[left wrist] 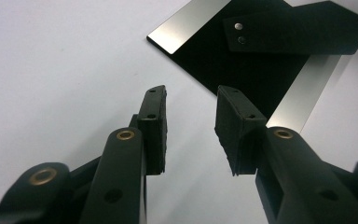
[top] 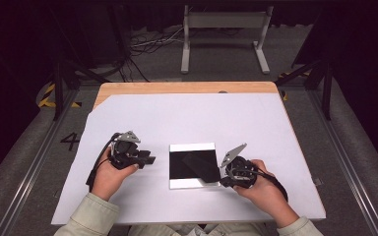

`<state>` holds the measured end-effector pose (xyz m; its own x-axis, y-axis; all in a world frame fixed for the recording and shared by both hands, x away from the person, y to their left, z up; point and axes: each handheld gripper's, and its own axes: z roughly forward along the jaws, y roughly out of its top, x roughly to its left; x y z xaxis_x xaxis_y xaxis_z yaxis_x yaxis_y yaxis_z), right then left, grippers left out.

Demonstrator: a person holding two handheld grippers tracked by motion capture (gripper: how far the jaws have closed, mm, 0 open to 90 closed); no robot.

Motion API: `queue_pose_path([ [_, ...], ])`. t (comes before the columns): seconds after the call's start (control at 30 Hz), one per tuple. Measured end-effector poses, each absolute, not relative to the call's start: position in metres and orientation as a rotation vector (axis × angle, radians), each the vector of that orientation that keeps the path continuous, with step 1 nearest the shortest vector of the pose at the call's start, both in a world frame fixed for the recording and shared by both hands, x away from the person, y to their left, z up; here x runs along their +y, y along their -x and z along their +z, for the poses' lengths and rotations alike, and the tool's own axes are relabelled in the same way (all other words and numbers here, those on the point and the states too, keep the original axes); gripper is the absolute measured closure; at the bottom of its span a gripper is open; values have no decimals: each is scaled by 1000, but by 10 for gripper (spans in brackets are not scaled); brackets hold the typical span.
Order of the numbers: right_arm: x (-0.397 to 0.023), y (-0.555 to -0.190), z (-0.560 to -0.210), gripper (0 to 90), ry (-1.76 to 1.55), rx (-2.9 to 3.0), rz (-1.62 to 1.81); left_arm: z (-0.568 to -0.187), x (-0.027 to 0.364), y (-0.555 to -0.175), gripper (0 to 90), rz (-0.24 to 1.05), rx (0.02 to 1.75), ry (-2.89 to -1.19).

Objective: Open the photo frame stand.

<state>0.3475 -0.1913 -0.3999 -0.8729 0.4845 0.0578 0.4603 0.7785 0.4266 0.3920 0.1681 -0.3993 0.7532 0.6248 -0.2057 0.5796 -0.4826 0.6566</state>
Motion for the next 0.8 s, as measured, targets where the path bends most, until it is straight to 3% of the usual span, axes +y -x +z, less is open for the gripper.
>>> queue_pose_path([
  [0.8,-188,-347,-366,900,-732,2758,894,-402,171,-393,638,84,913,-2191],
])
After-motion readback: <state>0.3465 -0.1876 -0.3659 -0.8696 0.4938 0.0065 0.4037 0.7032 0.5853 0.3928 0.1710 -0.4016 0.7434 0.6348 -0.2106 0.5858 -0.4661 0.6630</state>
